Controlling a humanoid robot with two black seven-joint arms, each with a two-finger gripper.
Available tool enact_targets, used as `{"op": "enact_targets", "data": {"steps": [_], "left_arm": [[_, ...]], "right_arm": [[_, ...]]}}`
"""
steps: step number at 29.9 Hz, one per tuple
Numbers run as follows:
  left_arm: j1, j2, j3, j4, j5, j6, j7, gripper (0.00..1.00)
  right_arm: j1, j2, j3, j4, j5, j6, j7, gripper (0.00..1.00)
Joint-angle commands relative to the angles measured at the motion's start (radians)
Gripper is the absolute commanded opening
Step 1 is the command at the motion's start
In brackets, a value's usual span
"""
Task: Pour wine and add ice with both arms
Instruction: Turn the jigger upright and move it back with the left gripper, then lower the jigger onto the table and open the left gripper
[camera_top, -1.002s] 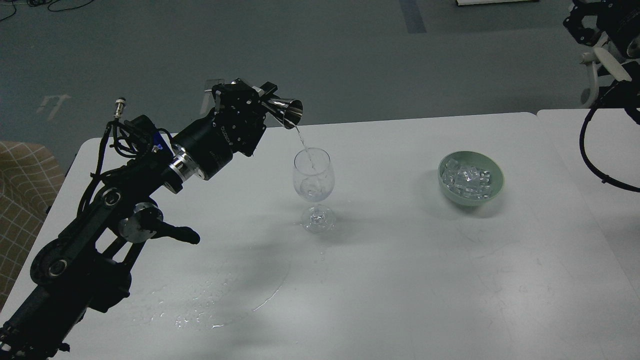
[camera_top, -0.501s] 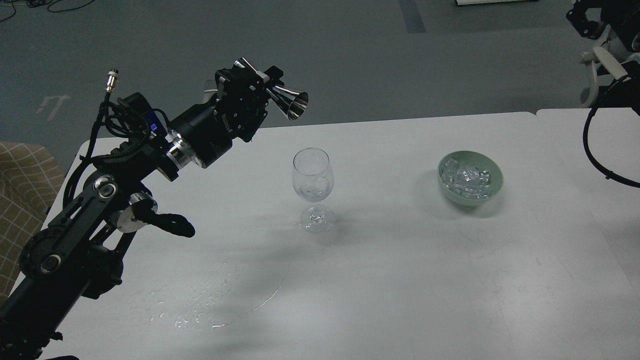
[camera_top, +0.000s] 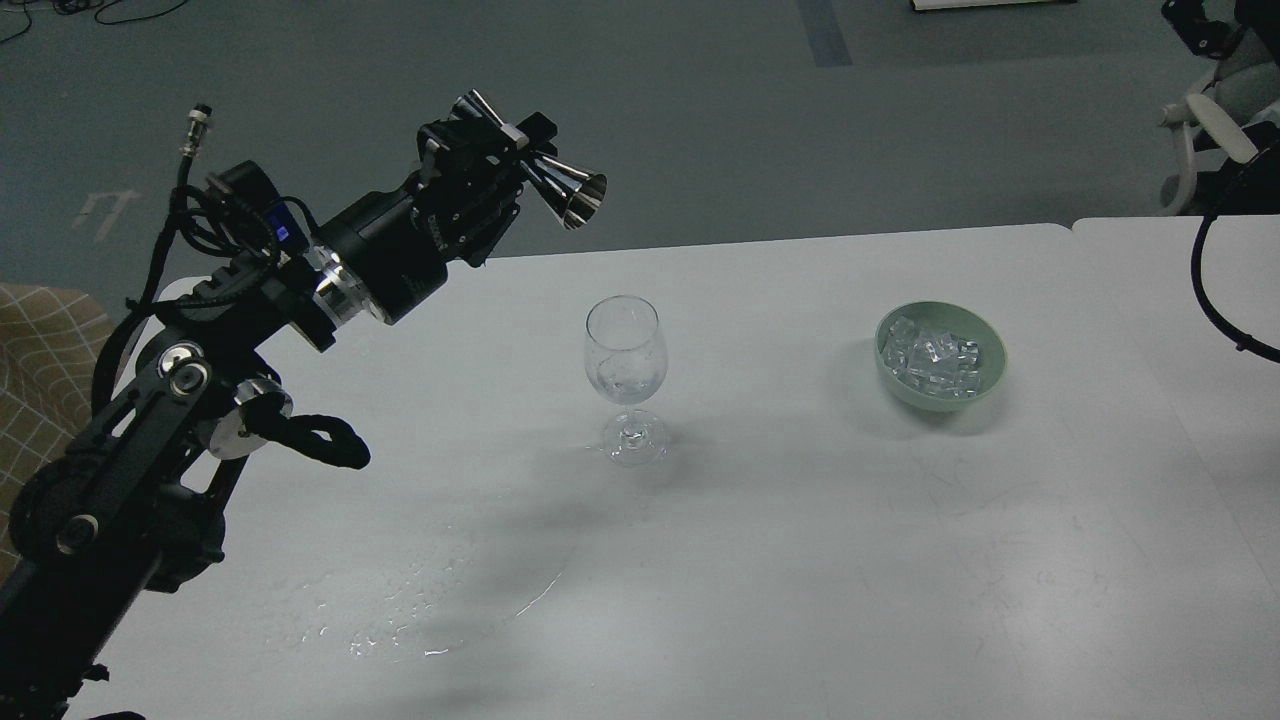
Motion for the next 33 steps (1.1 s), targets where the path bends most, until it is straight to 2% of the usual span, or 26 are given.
{"op": "enact_targets", "data": {"steps": [1, 4, 5, 8, 11, 16, 21, 23, 26, 29, 33], "left_arm": [[0.074, -0.019, -0.051, 0.003, -0.166, 0.058, 0.002, 0.02], [0.119, -0.066, -0.105, 0.003, -0.376, 0.225, 0.022, 0.01], [0.125, -0.075, -0.128, 0.003, -0.476, 0.303, 0.037, 0.02], [0.128, -0.086, -0.157, 0.018, -0.653, 0.398, 0.034, 0.02], [0.131, -0.111, -0.192, 0.062, -0.756, 0.400, 0.014, 0.03], [0.154, -0.170, -0.304, 0.139, -0.801, 0.368, 0.006, 0.04], [0.203, -0.200, -0.399, 0.199, -0.876, 0.236, -0.004, 0.05], [0.205, -0.207, -0.448, 0.286, -0.943, 0.158, -0.026, 0.05], [0.199, -0.206, -0.468, 0.380, -1.006, 0.101, -0.046, 0.06], [0.185, -0.201, -0.469, 0.512, -1.033, 0.054, -0.050, 0.07], [0.162, -0.206, -0.458, 0.618, -1.034, 0.023, -0.052, 0.07]], "right_arm": [[-0.010, 0.000, 0.006, 0.001, 0.000, 0.002, 0.000, 0.95], [-0.018, 0.000, 0.006, 0.000, 0.000, 0.002, -0.001, 0.95], [-0.021, 0.000, 0.006, -0.003, 0.000, 0.000, -0.001, 0.95], [-0.033, 0.000, 0.008, -0.007, 0.000, 0.000, -0.001, 0.95], [-0.065, 0.000, 0.008, -0.003, 0.000, 0.000, 0.000, 0.95], [-0.096, -0.017, 0.009, -0.003, 0.000, -0.003, 0.000, 0.95], [-0.101, -0.016, 0.006, -0.003, -0.006, -0.003, -0.001, 0.95], [-0.110, -0.011, 0.006, -0.003, -0.006, -0.003, -0.001, 0.95], [-0.122, -0.008, 0.003, -0.003, -0.008, -0.003, 0.000, 0.95], [-0.128, -0.010, 0.000, -0.005, -0.009, -0.003, 0.000, 0.95], [-0.128, -0.011, -0.003, -0.007, -0.009, -0.003, -0.001, 0.95]]}}
